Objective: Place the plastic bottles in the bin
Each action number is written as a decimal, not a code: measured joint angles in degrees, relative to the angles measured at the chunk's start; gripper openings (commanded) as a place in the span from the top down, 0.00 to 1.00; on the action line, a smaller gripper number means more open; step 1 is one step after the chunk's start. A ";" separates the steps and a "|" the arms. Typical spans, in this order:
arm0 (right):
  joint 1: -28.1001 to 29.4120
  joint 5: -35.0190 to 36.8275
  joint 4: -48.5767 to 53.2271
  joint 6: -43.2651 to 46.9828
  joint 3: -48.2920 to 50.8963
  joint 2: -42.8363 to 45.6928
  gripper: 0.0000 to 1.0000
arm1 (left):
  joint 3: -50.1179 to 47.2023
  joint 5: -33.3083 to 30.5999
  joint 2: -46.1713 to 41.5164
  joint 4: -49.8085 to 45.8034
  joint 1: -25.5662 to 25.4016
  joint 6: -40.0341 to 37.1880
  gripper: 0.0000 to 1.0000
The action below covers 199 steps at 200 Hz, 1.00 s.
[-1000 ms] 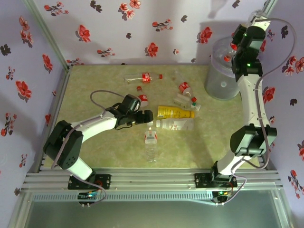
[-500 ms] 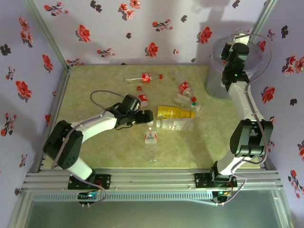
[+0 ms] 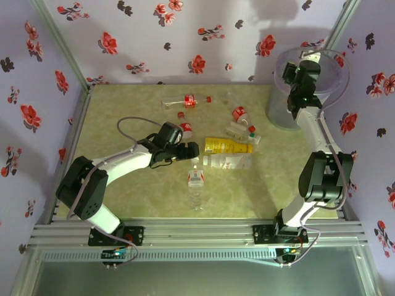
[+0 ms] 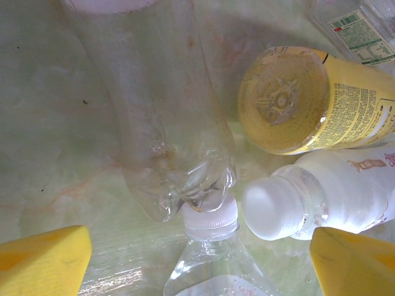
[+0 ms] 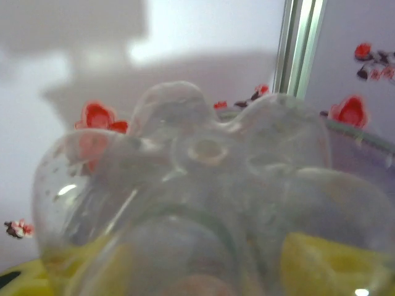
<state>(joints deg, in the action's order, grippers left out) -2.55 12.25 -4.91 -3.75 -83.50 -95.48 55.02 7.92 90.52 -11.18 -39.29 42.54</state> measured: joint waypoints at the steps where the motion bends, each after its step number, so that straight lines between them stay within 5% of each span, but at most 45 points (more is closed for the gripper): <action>1: 0.00 -0.11 0.09 0.09 0.00 -0.04 0.27 | 0.00 0.00 0.00 0.00 0.00 0.00 0.07; 130: -0.57 -5.51 15.87 -2.47 -9.20 -1.64 0.16 | 0.00 -0.48 4.70 -0.83 -0.31 -0.35 0.10; 199: 2.69 -5.86 22.05 -2.91 -5.01 10.32 0.06 | 2.82 -0.92 6.93 -3.91 -1.40 -1.01 0.13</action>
<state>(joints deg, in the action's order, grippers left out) 0.14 6.39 17.15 -6.66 -88.51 -85.17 57.84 7.01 97.45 -15.09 -40.69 41.54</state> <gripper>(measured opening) 0.922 0.872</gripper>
